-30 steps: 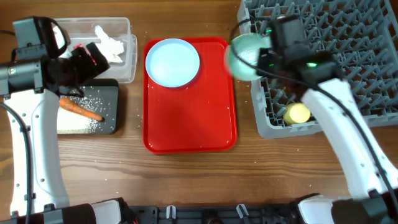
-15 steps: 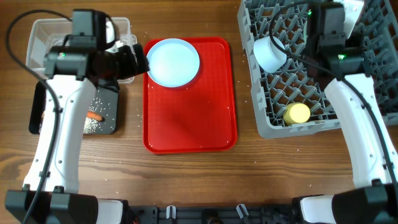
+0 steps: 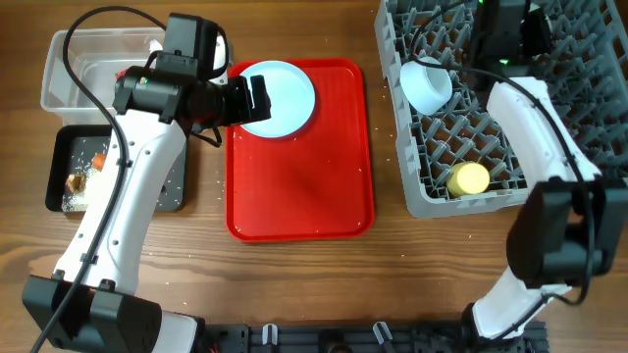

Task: Sort waste into correct bins and load items into the dishwasher rack
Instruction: 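Carry the pale green bowl into the rack and release it, then move the right gripper back over the red tray toward the plate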

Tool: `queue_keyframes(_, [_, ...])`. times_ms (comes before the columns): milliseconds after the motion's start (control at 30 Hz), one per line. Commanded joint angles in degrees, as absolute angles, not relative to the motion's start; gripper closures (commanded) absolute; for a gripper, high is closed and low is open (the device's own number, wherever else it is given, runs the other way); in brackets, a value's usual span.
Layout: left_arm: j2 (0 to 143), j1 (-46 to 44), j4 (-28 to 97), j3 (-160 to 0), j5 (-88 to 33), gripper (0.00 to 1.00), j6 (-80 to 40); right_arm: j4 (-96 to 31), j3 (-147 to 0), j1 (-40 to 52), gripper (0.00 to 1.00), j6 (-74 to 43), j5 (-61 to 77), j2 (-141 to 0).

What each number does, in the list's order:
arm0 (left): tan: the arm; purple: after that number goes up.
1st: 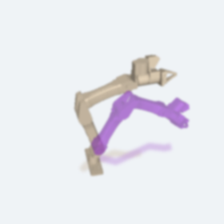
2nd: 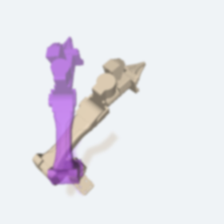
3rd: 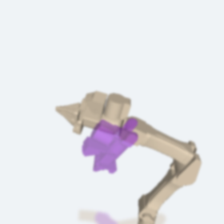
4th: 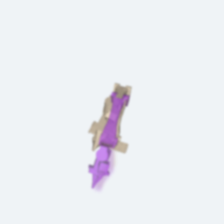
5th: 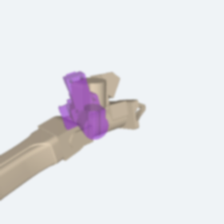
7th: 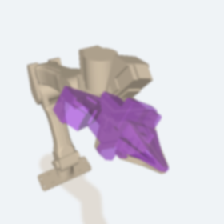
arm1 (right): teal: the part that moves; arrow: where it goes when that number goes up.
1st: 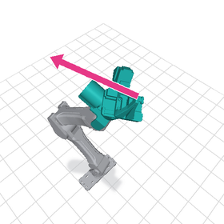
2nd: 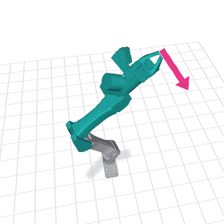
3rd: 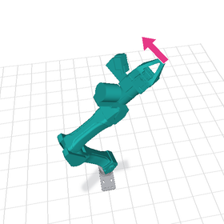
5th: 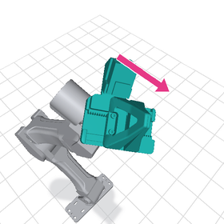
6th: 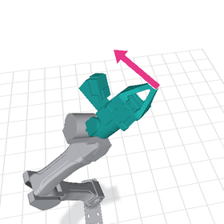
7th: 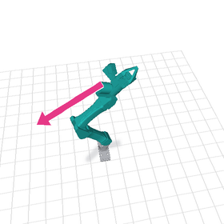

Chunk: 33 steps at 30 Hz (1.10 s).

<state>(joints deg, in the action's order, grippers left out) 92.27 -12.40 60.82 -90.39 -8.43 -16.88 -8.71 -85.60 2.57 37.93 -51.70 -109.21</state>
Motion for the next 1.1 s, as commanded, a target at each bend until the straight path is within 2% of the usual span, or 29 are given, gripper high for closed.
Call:
queue_keyframes(0, [92.64,-12.64,60.64,-90.76,-8.71,0.00,-17.39,-7.70,-85.78,2.66,0.96,41.10,-53.19,-113.06])
queue_keyframes(400, [92.64,-12.64,60.64,-90.76,-8.71,0.00,-17.39,-10.98,-85.76,4.47,0.96,39.00,-53.19,-115.72])
queue_keyframes(667, [92.64,-12.64,60.64,-90.76,-8.71,0.00,-17.39,-22.33,-85.76,8.75,0.95,38.96,-52.36,-115.72])
queue_keyframes(700, [92.64,-12.64,60.64,-90.76,-8.71,0.00,-17.39,-22.90,-85.76,9.04,0.92,38.94,-52.29,-115.72])
queue_keyframes(767, [92.64,-12.64,60.64,-90.76,-8.71,0.00,-17.39,-23.90,-85.76,9.69,0.78,38.96,-52.36,-115.72])
queue_keyframes(867, [92.64,-12.64,60.64,-90.76,-8.71,0.00,-17.39,-25.26,-85.76,10.81,0.47,38.83,-52.40,-115.72])
queue_keyframes(900, [92.64,-12.64,60.64,-90.76,-8.71,0.00,-17.39,-25.39,-85.76,11.42,0.30,38.83,-52.40,-115.72])
queue_keyframes(933, [92.64,-12.64,60.64,-90.76,-8.71,0.00,-17.39,-25.36,-85.76,11.92,0.20,38.83,-52.49,-115.72])
queue_keyframes(1033, [92.64,-12.64,60.66,-90.76,-8.71,0.00,-17.39,-25.04,-85.78,12.75,0.03,38.83,-52.56,-115.70])
queue_keyframes(1067, [92.64,-12.64,60.64,-90.76,-8.71,0.00,-17.39,-25.06,-85.78,12.82,0.00,38.81,-52.60,-115.70])
